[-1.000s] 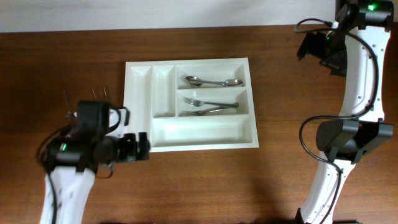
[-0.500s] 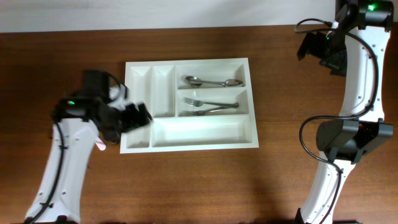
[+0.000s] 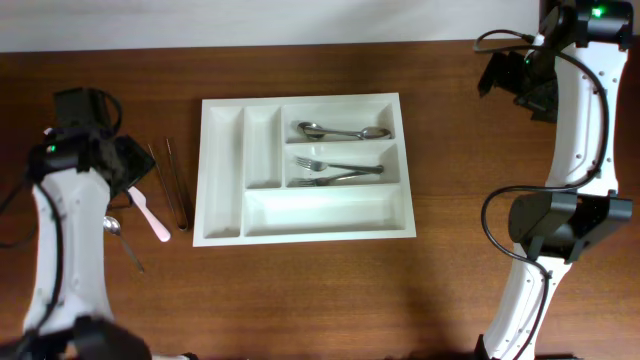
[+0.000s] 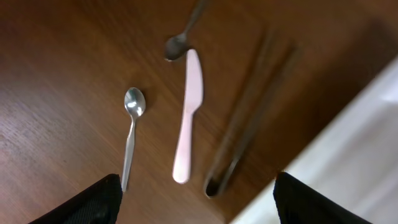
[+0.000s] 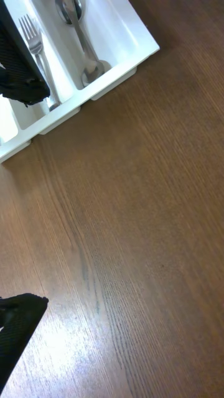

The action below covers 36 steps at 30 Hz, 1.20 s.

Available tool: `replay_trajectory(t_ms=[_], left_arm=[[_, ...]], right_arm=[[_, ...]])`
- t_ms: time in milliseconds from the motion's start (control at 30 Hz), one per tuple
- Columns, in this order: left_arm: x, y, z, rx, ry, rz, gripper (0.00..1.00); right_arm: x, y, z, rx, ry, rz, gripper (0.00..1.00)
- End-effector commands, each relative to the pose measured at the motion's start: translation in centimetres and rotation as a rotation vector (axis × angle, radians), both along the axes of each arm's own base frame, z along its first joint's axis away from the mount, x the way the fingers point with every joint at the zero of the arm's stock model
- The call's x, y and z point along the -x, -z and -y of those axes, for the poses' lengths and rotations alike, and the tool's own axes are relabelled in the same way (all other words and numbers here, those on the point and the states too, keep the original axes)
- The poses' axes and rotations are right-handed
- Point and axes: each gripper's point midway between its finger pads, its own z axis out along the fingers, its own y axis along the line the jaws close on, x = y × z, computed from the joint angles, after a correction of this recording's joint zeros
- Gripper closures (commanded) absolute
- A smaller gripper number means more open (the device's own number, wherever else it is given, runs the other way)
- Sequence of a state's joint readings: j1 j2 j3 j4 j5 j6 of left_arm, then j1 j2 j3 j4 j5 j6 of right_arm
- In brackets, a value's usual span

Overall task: Pack container
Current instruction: 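Lower the left gripper onto the metal tongs and grasp them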

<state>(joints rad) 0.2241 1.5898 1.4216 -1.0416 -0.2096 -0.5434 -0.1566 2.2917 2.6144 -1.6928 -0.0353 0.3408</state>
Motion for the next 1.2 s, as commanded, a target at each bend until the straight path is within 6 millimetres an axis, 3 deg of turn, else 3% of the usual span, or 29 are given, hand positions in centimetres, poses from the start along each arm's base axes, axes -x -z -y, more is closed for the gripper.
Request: replay_trajectory(t_ms=[0,233,367,533,900,1167], left_arm=[[-0.9,2.7,-1.1,-0.035,-0.028,-0.072,0.20],[-2.1,9.0,-1.3,-0.004,-0.024,-0.196,0.19],[-2.4,12.1,-0.4,0.065,-0.002,-0.246,0.20],[-2.4,14.4,0.5,0.126,0.012,-0.284,0.26],[-2.7,14.7,1.1,0.149,0.063,-0.282,0.27],[-2.6,14.8,1.5,0.170,0.068,-0.283,0.42]], right_arm=[[0.1,-0.7,0.0,-0.005,0.008,0.015,0.01],[0.1,-0.7,0.0,-0.005,0.008,0.015,0.01],[0.1,-0.7,0.0,-0.005,0.008,0.015,0.01],[0.1,-0.7,0.0,-0.005,0.008,0.015,0.01],[0.1,-0.7,0.0,-0.005,0.008,0.015,0.01],[0.1,-0.7,0.0,-0.005,0.008,0.015,0.01]])
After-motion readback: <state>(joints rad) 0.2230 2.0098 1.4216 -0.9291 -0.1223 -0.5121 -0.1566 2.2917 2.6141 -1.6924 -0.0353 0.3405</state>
